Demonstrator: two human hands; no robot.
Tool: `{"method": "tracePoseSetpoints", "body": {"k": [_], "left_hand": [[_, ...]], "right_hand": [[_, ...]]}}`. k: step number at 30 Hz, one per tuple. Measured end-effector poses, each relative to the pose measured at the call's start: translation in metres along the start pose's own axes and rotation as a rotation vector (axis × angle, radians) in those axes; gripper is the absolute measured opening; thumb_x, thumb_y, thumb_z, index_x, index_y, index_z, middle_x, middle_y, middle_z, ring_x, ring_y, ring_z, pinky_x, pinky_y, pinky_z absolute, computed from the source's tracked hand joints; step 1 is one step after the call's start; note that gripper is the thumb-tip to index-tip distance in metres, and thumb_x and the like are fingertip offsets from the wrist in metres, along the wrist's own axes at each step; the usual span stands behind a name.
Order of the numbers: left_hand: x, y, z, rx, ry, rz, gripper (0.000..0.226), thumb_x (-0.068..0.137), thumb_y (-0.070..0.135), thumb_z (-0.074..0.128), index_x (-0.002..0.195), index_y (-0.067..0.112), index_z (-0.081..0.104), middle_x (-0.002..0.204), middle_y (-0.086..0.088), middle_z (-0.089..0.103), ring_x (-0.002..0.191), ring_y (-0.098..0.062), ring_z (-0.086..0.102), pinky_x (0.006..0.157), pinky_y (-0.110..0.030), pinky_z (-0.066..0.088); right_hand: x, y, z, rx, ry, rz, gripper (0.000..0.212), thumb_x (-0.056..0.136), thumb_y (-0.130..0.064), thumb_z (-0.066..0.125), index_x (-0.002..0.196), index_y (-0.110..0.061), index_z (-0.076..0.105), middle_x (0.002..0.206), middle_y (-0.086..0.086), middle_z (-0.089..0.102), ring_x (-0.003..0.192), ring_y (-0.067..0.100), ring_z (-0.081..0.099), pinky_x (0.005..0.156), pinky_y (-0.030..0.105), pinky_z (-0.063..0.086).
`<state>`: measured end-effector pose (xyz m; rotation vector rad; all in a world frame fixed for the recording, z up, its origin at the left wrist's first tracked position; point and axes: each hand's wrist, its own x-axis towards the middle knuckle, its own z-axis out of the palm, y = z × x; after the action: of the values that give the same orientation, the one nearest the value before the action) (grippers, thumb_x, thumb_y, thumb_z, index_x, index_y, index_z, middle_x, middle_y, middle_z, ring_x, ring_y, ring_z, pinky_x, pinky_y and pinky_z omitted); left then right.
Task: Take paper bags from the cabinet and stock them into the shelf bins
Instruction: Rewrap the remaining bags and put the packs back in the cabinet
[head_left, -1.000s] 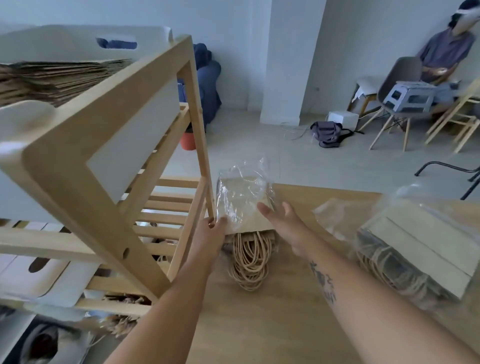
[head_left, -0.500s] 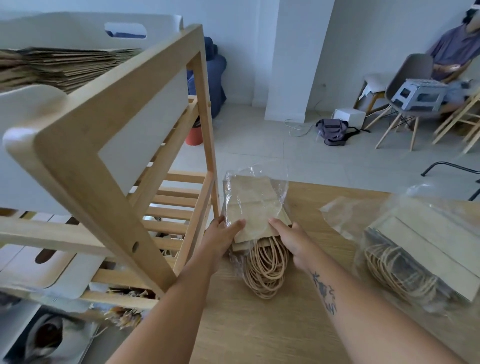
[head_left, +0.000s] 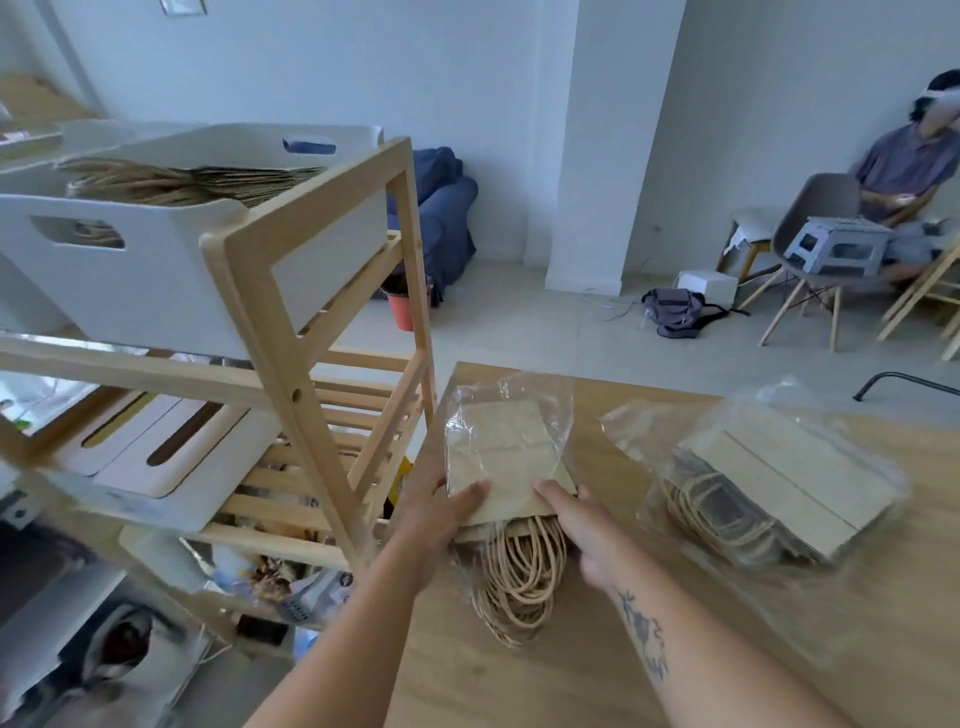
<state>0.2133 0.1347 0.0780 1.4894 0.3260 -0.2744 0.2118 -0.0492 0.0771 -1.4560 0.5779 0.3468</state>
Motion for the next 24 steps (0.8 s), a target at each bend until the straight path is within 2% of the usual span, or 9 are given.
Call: {"method": "tracePoseSetpoints", "body": {"k": [2, 5, 7, 9, 13, 17, 22, 24], "left_hand": [[-0.024, -0.006, 0.008, 0.008, 0.020, -0.012, 0.050, 0.076, 0.030, 0.085, 0.120, 0.019, 0.064, 0.104, -0.005, 0.076, 0.087, -0.023, 0.076, 0.071, -0.040, 0.063], [-0.059, -0.017, 0.023, 0.019, 0.048, -0.001, 0.050, 0.074, 0.036, 0.086, 0.117, 0.020, 0.065, 0.104, -0.003, 0.077, 0.088, -0.022, 0.075, 0.069, -0.035, 0.061], [-0.083, -0.027, 0.031, 0.013, 0.066, 0.014, 0.050, 0.075, 0.037, 0.085, 0.117, 0.018, 0.066, 0.103, -0.003, 0.077, 0.088, -0.021, 0.075, 0.070, -0.033, 0.060], [-0.106, -0.035, 0.036, -0.020, 0.074, 0.017, 0.050, 0.077, 0.035, 0.084, 0.119, 0.016, 0.065, 0.102, -0.004, 0.078, 0.088, -0.022, 0.076, 0.075, -0.037, 0.061], [-0.147, -0.045, 0.037, -0.054, 0.068, 0.022, 0.047, 0.079, 0.032, 0.082, 0.120, 0.015, 0.065, 0.101, -0.006, 0.078, 0.085, -0.025, 0.076, 0.065, -0.033, 0.059], [-0.172, -0.051, 0.032, -0.041, 0.056, 0.031, 0.051, 0.079, 0.032, 0.083, 0.123, 0.015, 0.064, 0.103, -0.006, 0.077, 0.087, -0.023, 0.076, 0.073, -0.036, 0.062], [-0.197, -0.064, 0.018, -0.050, 0.054, 0.034, 0.058, 0.076, 0.032, 0.085, 0.126, 0.013, 0.063, 0.106, -0.007, 0.076, 0.085, -0.022, 0.076, 0.066, -0.031, 0.061], [-0.209, -0.071, 0.008, -0.033, 0.032, 0.027, 0.058, 0.076, 0.034, 0.085, 0.125, 0.015, 0.062, 0.104, -0.007, 0.076, 0.078, -0.021, 0.076, 0.060, -0.032, 0.059]], "right_hand": [[-0.018, 0.008, -0.013, -0.004, -0.007, -0.017, 0.032, 0.086, -0.035, 0.071, 0.109, -0.019, 0.055, 0.106, 0.010, 0.070, 0.093, 0.027, 0.069, 0.079, 0.040, 0.058], [-0.047, 0.019, -0.031, -0.020, -0.036, -0.046, 0.058, 0.077, -0.044, 0.074, 0.123, -0.019, 0.052, 0.111, 0.008, 0.069, 0.096, 0.028, 0.069, 0.087, 0.046, 0.057], [-0.064, 0.028, -0.040, -0.032, -0.044, -0.048, 0.073, 0.068, -0.051, 0.075, 0.128, -0.019, 0.049, 0.115, 0.007, 0.068, 0.097, 0.027, 0.069, 0.087, 0.047, 0.058], [-0.084, 0.035, -0.047, -0.043, -0.043, -0.055, 0.065, 0.073, -0.050, 0.074, 0.125, -0.019, 0.050, 0.114, 0.007, 0.067, 0.096, 0.027, 0.068, 0.087, 0.046, 0.058], [-0.114, 0.053, -0.056, -0.072, -0.052, -0.074, 0.058, 0.075, -0.048, 0.072, 0.121, -0.019, 0.052, 0.112, 0.006, 0.068, 0.097, 0.026, 0.068, 0.089, 0.046, 0.057], [-0.137, 0.071, -0.057, -0.024, -0.032, -0.105, 0.047, 0.080, -0.042, 0.073, 0.115, -0.018, 0.054, 0.108, 0.007, 0.069, 0.094, 0.026, 0.069, 0.087, 0.046, 0.057], [-0.163, 0.094, -0.052, -0.003, -0.023, -0.109, 0.046, 0.081, -0.043, 0.072, 0.115, -0.019, 0.053, 0.109, 0.007, 0.068, 0.094, 0.026, 0.069, 0.083, 0.043, 0.059], [-0.174, 0.106, -0.047, 0.001, -0.009, -0.116, 0.042, 0.083, -0.041, 0.071, 0.113, -0.019, 0.053, 0.110, 0.007, 0.067, 0.095, 0.026, 0.068, 0.084, 0.043, 0.058]]}}
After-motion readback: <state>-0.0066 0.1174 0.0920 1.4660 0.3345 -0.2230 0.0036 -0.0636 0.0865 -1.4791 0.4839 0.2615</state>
